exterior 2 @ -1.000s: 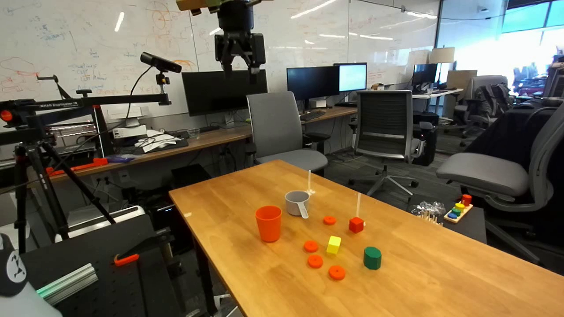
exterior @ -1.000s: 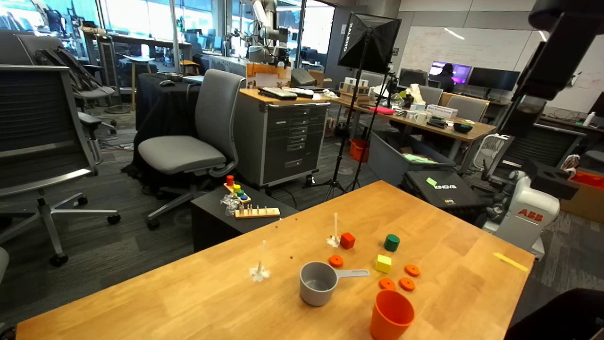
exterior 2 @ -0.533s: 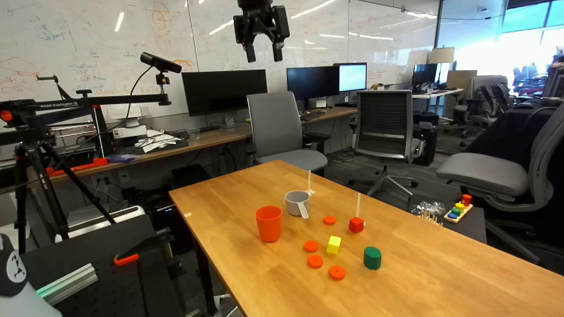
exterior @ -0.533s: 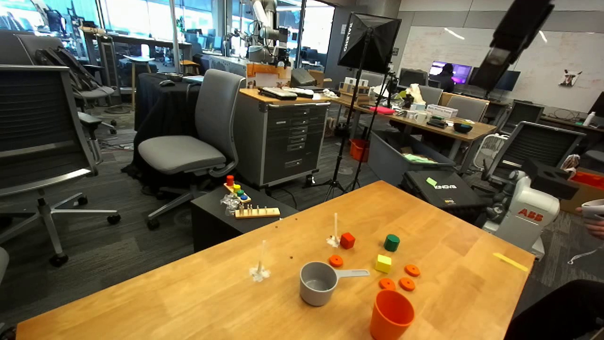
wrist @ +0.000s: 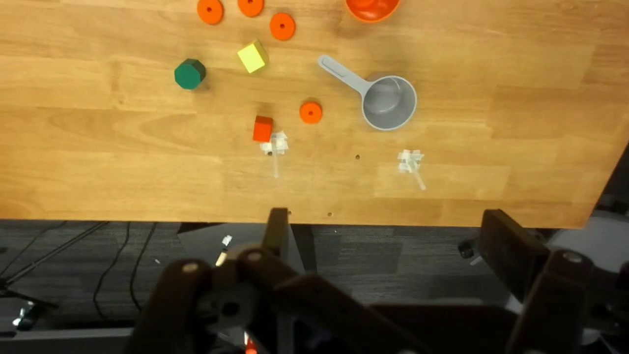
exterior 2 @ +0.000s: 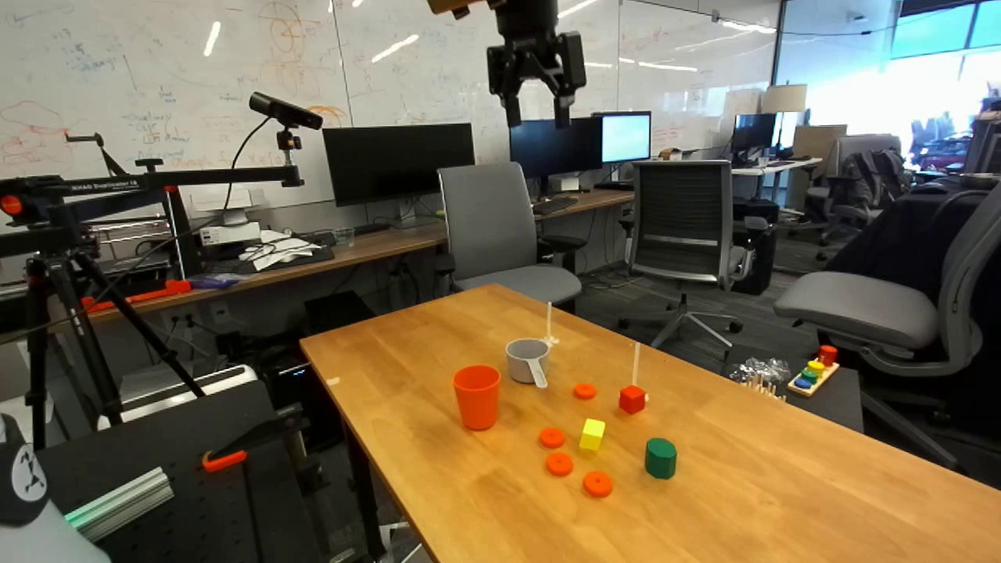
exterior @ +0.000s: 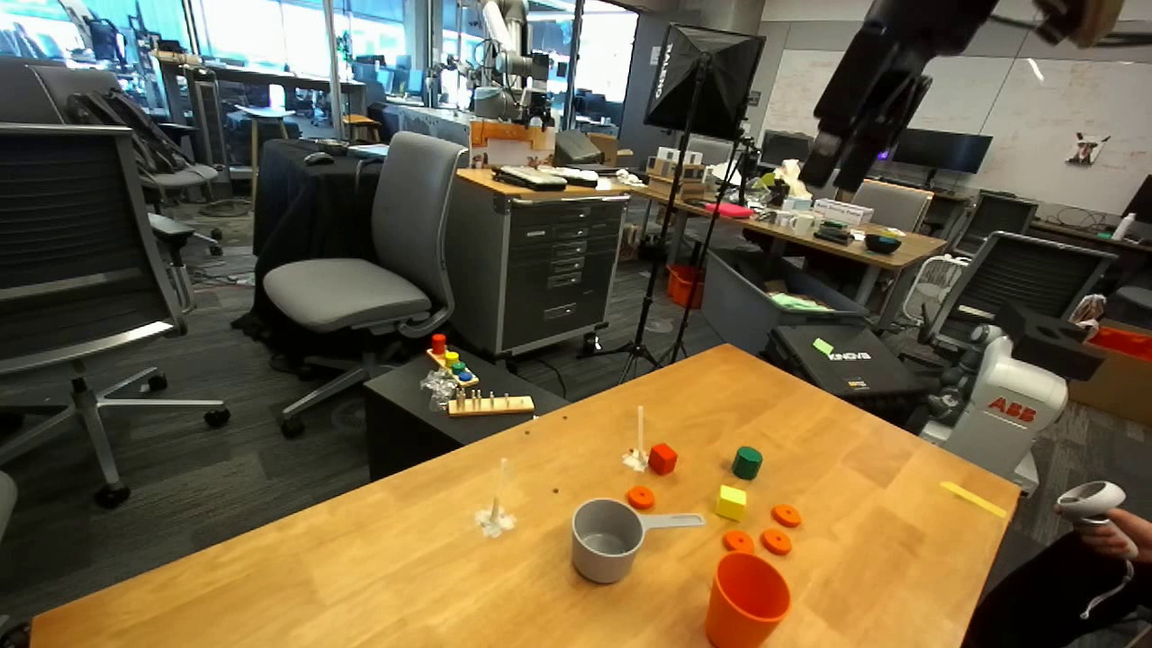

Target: Put the blocks in the grey cup

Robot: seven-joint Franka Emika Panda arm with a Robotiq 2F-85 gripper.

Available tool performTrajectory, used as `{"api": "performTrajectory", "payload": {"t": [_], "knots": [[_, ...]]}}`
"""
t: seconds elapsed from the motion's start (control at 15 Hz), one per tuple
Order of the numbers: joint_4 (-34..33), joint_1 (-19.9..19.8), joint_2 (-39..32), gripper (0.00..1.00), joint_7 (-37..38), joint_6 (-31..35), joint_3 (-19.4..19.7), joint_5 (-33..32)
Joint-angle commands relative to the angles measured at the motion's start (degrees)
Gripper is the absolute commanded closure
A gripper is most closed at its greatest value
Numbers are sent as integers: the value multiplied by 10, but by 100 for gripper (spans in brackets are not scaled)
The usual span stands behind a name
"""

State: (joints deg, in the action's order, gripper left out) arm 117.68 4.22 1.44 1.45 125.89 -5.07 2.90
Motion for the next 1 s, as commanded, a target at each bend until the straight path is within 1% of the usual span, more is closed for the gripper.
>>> {"api": "performTrajectory", "payload": {"t": [0.0,0.2,0.33,0.4,0.53,0.73,0.8,0.93], "knots": [[-38,-9,-92,0,25,18,13,-8],[-46,-14,-145,0,46,19,27,-8],[-51,-13,-166,0,70,14,36,-9],[-23,-14,-145,0,40,21,31,0],[-33,-15,-164,0,51,21,35,-1],[-39,-14,-167,0,57,21,35,0],[-37,-9,-170,0,63,26,37,-16],[-48,-13,-208,0,61,23,38,-10]]}}
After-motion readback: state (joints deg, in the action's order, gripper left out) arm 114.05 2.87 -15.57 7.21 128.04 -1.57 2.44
